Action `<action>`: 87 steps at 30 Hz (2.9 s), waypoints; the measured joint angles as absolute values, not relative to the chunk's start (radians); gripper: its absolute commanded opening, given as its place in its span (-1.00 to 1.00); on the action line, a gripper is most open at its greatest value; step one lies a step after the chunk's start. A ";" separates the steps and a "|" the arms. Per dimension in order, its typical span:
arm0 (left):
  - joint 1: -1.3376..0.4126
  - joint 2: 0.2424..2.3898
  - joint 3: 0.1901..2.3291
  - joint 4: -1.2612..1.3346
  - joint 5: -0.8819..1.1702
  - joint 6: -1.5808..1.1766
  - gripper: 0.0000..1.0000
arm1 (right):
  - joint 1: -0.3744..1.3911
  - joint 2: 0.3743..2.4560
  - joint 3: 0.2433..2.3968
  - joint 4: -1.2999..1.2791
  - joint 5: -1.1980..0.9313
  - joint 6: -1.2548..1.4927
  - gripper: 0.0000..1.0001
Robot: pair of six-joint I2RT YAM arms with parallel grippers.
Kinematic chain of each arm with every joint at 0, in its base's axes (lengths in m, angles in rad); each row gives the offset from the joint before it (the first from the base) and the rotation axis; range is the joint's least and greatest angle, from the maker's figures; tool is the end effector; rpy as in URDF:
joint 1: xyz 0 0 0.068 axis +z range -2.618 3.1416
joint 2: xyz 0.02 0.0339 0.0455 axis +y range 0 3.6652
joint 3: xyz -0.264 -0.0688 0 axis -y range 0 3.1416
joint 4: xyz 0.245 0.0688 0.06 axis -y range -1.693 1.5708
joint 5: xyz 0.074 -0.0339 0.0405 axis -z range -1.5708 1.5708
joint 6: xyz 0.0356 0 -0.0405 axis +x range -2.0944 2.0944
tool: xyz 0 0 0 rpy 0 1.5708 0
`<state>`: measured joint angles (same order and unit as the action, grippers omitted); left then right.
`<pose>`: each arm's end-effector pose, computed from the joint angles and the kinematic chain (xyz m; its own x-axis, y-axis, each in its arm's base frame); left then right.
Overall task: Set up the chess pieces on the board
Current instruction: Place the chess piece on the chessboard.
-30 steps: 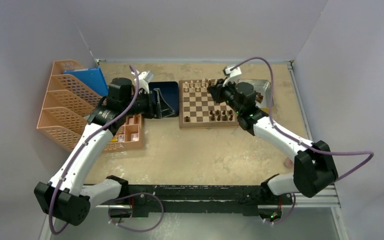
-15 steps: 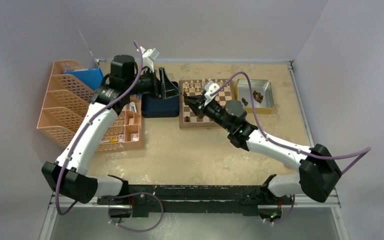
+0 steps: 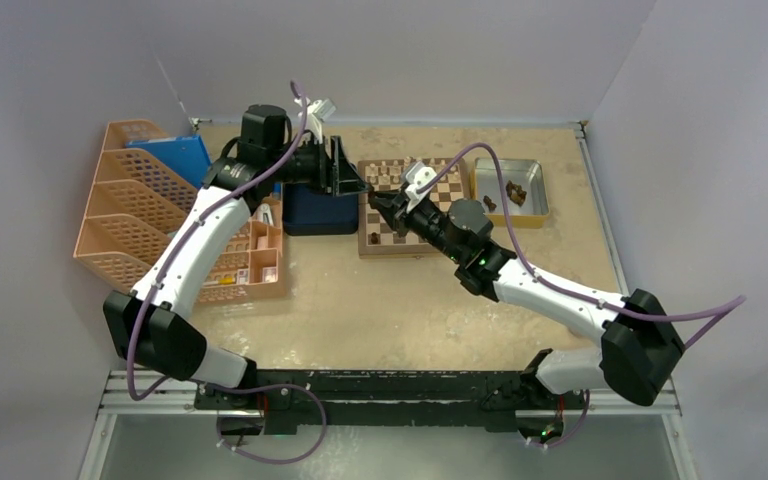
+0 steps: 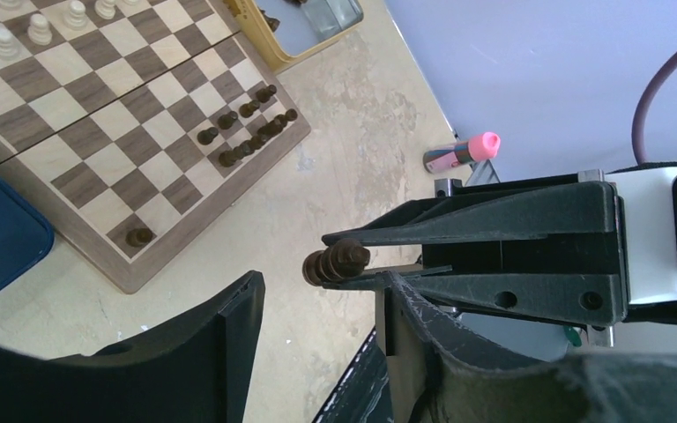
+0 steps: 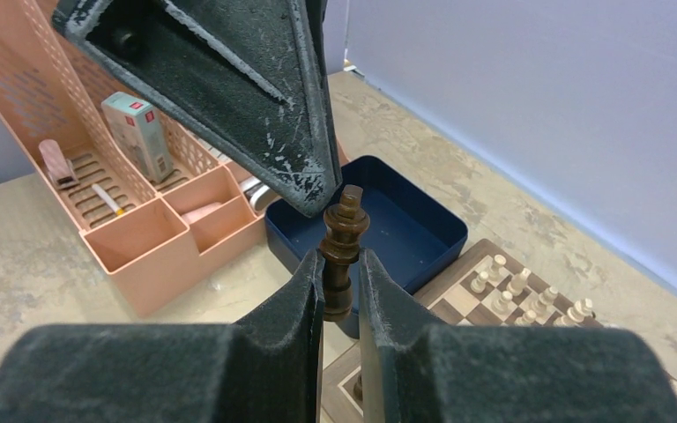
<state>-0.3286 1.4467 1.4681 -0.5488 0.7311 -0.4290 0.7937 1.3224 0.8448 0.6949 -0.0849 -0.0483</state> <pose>0.2932 -0.1251 0.3901 -0.7603 -0.0679 -0.6460 0.5169 0.5390 -0.6650 0.2132 0.2211 0.3337 0.1881 0.1226 -0.9745 -0.7603 0.6463 -0.0654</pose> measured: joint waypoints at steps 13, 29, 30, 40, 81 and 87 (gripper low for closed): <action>-0.342 1.465 1.469 -0.533 0.757 -0.426 -0.15 | 0.794 1.324 0.862 0.677 -0.062 -0.075 -0.76; -0.382 1.513 1.528 -0.577 0.677 -0.426 -0.31 | 0.793 1.355 0.871 0.648 -0.067 -0.087 -0.77; -0.382 1.513 1.530 -0.586 0.671 -0.424 -0.34 | 0.793 1.355 0.871 0.648 -0.066 -0.087 -0.77; -0.382 1.517 1.536 -0.618 0.655 -0.400 -0.44 | 0.793 1.355 0.871 0.640 -0.065 -0.090 -0.77; -0.529 1.493 1.240 -0.307 0.306 -0.387 -0.92 | 0.526 1.327 0.968 0.408 0.332 0.337 0.09; -0.602 1.493 1.219 -0.184 0.199 -0.390 -0.92 | 0.398 1.421 1.010 0.328 0.324 0.445 0.07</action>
<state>-0.6022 1.4925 1.2194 -0.1837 0.1986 -0.3901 0.3977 1.4208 1.0100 0.3283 0.3244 0.4450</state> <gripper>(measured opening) 0.177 0.541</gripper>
